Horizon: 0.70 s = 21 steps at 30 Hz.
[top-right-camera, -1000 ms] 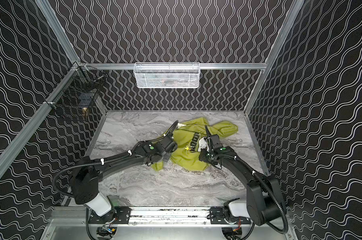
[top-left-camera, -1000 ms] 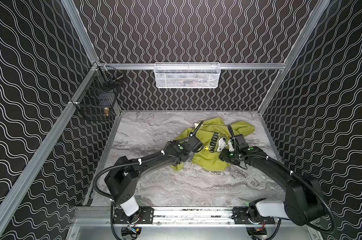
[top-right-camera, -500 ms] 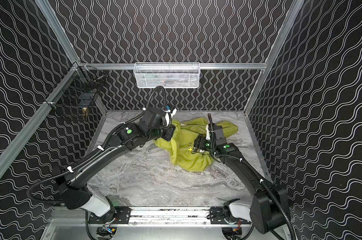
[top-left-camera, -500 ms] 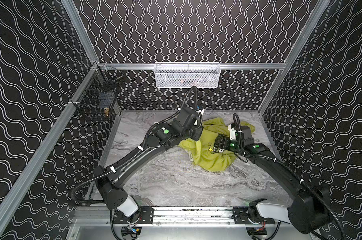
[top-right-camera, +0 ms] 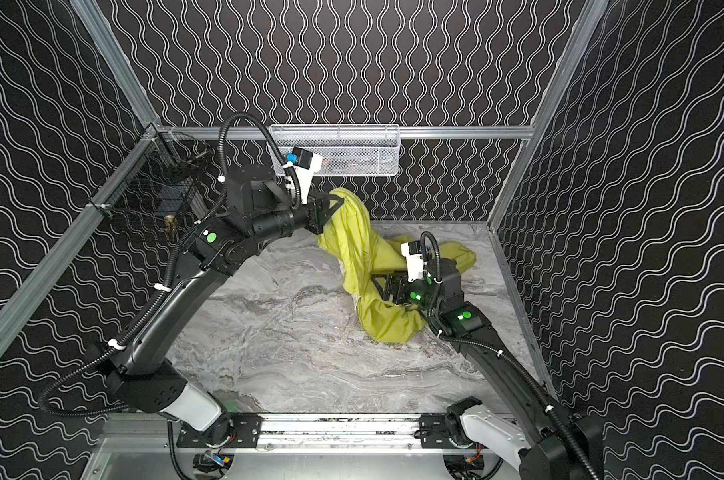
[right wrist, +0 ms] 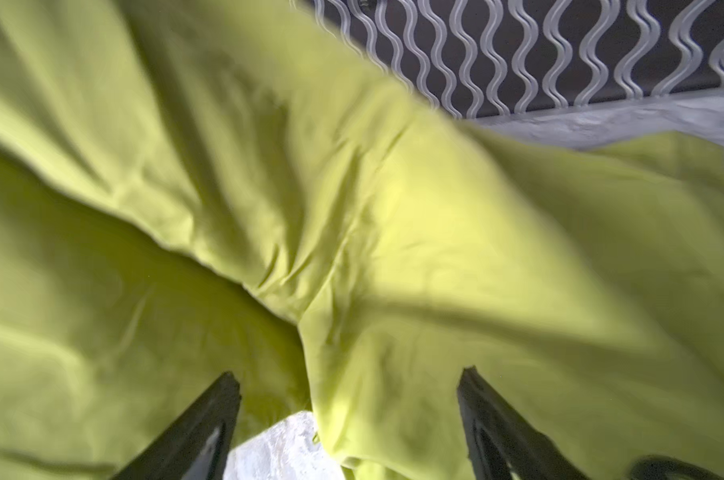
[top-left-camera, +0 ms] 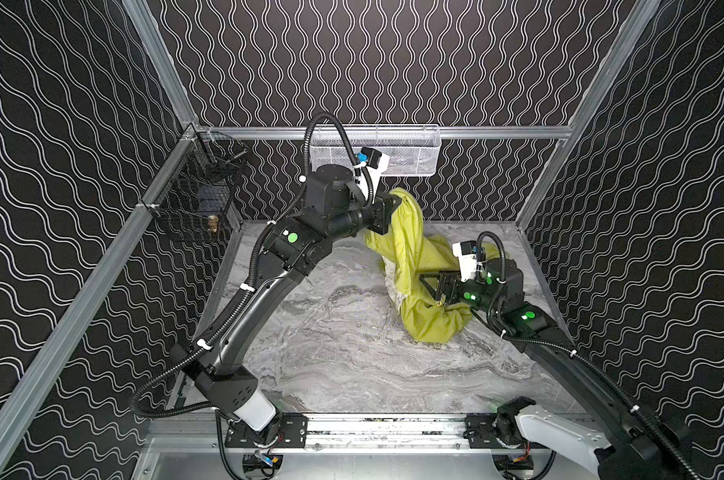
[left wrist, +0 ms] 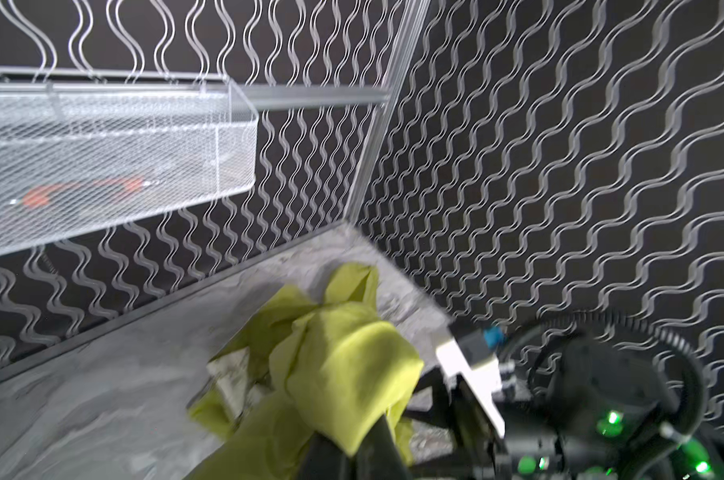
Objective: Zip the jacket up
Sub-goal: 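Lift the jacket high with both grippers, spreading it open to hang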
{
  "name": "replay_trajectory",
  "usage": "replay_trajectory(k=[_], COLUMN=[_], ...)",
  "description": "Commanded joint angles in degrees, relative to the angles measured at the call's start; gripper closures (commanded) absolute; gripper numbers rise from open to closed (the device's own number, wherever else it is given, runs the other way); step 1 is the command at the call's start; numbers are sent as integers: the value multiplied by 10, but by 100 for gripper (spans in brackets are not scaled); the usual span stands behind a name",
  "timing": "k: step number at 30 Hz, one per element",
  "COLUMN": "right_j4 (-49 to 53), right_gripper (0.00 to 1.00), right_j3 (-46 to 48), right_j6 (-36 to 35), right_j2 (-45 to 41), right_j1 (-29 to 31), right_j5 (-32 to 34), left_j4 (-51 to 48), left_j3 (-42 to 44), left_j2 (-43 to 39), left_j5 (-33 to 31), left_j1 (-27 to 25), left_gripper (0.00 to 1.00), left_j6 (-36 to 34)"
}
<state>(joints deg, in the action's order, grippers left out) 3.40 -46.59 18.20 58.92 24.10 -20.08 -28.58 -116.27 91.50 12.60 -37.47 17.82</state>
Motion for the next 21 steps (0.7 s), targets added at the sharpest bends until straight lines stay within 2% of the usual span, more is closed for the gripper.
replay_trajectory(k=[1,5,9,11,12,18,20,21], right_j4=[-50,-62,-90,-98,-106,-137,-134,-130], right_gripper=[18,20,17,1,1,4,11,18], right_j3=[14,31,50,51,51,19,-8,-25], right_j6=[-14,-3,5,11,15,63,83,85], right_j2=[-7,0,4,13,21,114,153,170], right_j1=[24,51,89,106,111,121,121,121], right_j5=[-9,14,76,131,151,256,276,282], left_j4=[89,104,101,102,104,107,105,102], left_j3=[-16,-39,-59,-62,-62,-61,-59,-56], left_j2=[4,15,25,26,26,20,16,12], left_j5=[61,75,85,88,90,98,98,97], left_j1=[11,14,17,18,18,17,18,18], left_gripper=[100,100,100,100,100,100,100,100], left_j6=[51,67,74,77,79,88,87,85])
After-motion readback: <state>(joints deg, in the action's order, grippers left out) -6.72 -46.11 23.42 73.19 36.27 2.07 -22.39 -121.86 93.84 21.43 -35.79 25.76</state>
